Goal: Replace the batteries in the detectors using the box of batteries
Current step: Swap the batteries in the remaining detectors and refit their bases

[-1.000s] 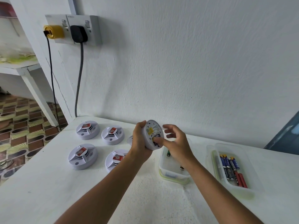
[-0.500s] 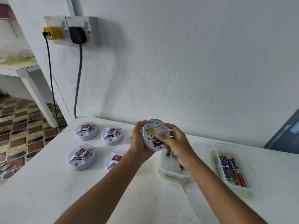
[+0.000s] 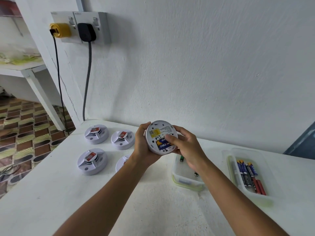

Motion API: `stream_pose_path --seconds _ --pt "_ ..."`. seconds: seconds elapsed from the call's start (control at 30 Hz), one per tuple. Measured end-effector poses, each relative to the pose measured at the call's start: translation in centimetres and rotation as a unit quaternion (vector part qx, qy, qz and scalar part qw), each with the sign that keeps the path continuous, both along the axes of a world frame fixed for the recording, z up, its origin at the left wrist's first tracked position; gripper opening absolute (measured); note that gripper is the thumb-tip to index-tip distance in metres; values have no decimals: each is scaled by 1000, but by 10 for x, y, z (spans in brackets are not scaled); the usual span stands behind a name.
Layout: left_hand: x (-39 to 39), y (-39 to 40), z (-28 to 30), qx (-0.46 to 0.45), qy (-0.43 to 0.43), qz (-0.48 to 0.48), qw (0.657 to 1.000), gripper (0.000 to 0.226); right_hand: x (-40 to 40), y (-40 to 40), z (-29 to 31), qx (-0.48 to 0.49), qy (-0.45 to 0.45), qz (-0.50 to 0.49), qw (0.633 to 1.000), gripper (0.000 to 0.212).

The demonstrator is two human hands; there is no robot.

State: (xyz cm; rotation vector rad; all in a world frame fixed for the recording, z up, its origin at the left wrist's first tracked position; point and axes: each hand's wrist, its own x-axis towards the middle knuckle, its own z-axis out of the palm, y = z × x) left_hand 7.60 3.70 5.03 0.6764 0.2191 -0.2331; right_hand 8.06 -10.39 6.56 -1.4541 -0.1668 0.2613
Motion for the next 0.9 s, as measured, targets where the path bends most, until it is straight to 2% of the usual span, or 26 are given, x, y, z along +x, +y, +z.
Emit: stream_pose_path --seconds 0.07,0.1,0.17,0.23,0.33,0.4,0.5,0.6,0.7,0.77,0.83,0.9 --pt "0 15 -1 -4 9 39 999 51 6 15 0 -17 4 -35 999 8" --pt "-1 23 -1 -8 14 61 998 46 12 21 -3 -30 -3 -67 997 9" --pt "-1 48 -3 -7 14 107 994 39 27 39 -16 -136 -57 -100 984 12" --pt "-2 73 -7 -3 13 136 991 36 42 55 -32 -303 -107 -49 946 26" --pt "-4 102 -12 -1 24 165 986 35 59 73 -53 -477 -108 84 868 49" --pt "-6 117 -13 6 31 173 984 34 66 84 -65 -549 -121 124 818 63" --pt "-7 131 -16 19 36 181 983 33 70 93 -82 -588 -143 99 790 55" --pt "-7 137 -17 25 43 183 982 32 73 102 -87 -597 -158 70 784 35" --pt "-6 136 -18 39 46 175 983 31 70 104 -86 -593 -158 49 788 34" --pt "-6 133 -18 55 39 170 983 31 64 104 -80 -540 -150 5 828 40" --pt "-5 131 -18 73 32 162 984 30 55 106 -65 -421 -134 -50 896 41" --pt "-4 129 -18 86 28 155 984 31 43 112 -46 -313 -128 -64 939 43"
